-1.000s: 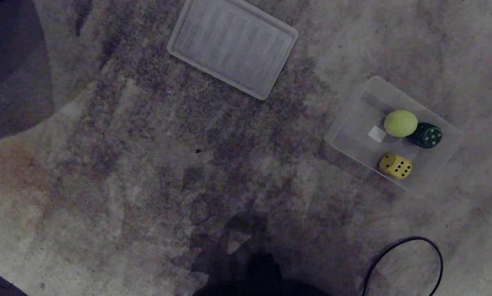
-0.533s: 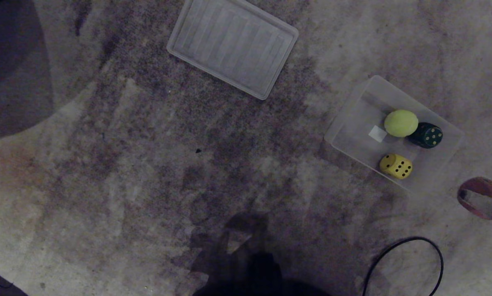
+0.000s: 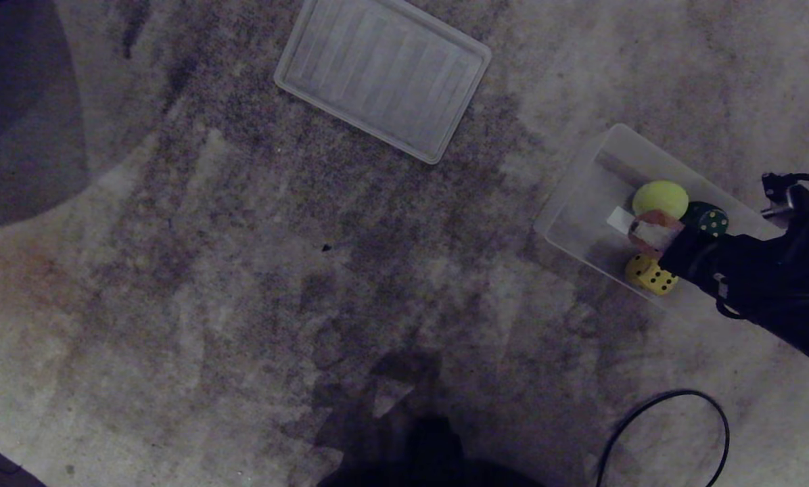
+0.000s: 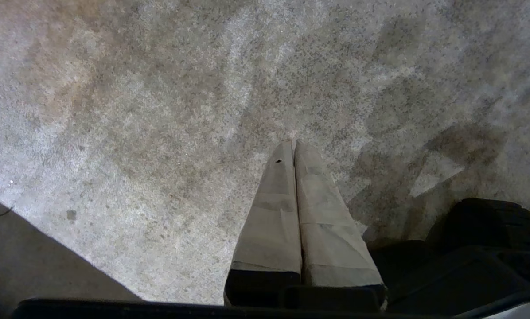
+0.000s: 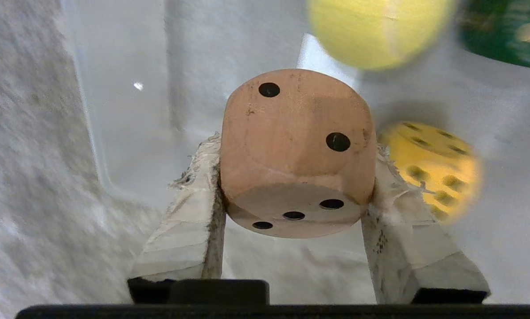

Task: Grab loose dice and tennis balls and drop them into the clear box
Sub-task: Put the toys in the box, then pick up toys out of the box

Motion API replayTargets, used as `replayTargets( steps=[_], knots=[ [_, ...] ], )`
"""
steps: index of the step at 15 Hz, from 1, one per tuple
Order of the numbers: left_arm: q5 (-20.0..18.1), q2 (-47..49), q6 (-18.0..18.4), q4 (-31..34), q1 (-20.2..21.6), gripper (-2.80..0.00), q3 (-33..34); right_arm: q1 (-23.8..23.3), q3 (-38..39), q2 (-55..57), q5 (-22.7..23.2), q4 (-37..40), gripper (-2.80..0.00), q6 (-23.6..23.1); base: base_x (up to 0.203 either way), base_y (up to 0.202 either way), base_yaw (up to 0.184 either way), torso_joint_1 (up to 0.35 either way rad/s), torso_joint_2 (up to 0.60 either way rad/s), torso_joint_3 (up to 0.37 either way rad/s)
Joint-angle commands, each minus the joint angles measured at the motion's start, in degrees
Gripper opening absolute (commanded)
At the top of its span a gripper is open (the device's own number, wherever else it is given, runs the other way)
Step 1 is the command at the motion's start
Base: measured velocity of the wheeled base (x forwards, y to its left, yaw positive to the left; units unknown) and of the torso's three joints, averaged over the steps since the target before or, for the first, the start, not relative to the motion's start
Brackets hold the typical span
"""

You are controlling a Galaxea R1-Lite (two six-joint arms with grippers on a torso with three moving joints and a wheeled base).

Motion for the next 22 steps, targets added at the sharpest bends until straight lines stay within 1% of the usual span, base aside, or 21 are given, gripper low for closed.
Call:
replayTargets(
  steps=[1,5,7,9,10,11,12,14,15,17,19,21,22],
  knots=[
    [0.0,0.0,-0.1,0.0,0.0,-2.80,0.1,0.5,-0.8,3.0,0.4,-1.1,0.00,-0.5,0.000,0.000,0.000,0.000,0.00,0.000],
    [0.0,0.0,-0.1,0.0,0.0,-2.80,0.1,0.6,3.0,-1.6,1.5,-0.5,0.00,-1.6,0.000,0.000,0.000,0.000,0.00,0.000],
    [0.0,0.0,-0.1,0.0,0.0,-2.80,0.1,0.6,7.0,-5.7,1.9,-0.2,0.00,-3.2,0.000,0.000,0.000,0.000,0.00,0.000],
    [0.0,0.0,-0.1,0.0,0.0,-2.80,0.1,0.9,11.3,-10.8,2.0,-0.1,0.00,-3.5,0.000,0.000,0.000,0.000,0.00,0.000],
    [0.0,0.0,-0.1,0.0,0.0,-2.80,0.1,1.3,13.4,-13.9,2.1,0.1,-2.80,-3.6,0.000,0.000,0.000,0.000,0.00,0.000],
    [0.0,0.0,-0.1,0.0,0.0,-2.80,0.1,1.4,14.8,-16.6,2.2,0.9,-2.80,-3.8,0.000,0.000,0.000,0.000,0.00,0.000],
    [0.0,0.0,-0.1,0.0,0.0,-2.80,0.1,1.5,16.1,-20.4,2.2,3.8,-2.80,-4.4,0.000,0.000,0.000,0.000,0.00,0.000],
    [0.0,0.0,-0.1,0.0,0.0,-2.80,0.1,1.2,17.9,-30.3,2.2,12.6,-2.80,-6.4,0.000,0.000,0.000,0.000,0.00,0.000],
    [0.0,0.0,-0.1,0.0,0.0,-2.80,0.1,0.7,18.6,-35.7,2.3,18.1,-2.80,-7.5,0.000,0.000,0.000,0.000,0.00,0.000],
    [0.0,0.0,-0.1,0.0,0.0,-2.80,0.1,-1.0,19.7,-48.3,2.4,32.3,-2.80,-9.9,0.000,0.000,0.000,0.000,0.00,0.000],
    [0.0,0.0,-0.1,0.0,0.0,-2.80,0.1,-3.7,20.3,-60.8,2.7,48.9,-2.80,-11.7,0.000,0.000,0.000,0.000,0.00,0.000],
    [0.0,0.0,-0.1,0.0,0.0,-2.80,0.1,-6.6,21.5,-70.3,2.9,59.4,-2.80,-14.5,0.000,0.000,0.000,0.000,0.00,0.000],
    [0.0,0.0,-0.1,0.0,0.0,-2.80,0.1,-8.3,23.1,-74.9,2.9,62.4,-2.80,-16.7,0.000,0.000,0.000,0.000,0.00,0.000]
  ],
)
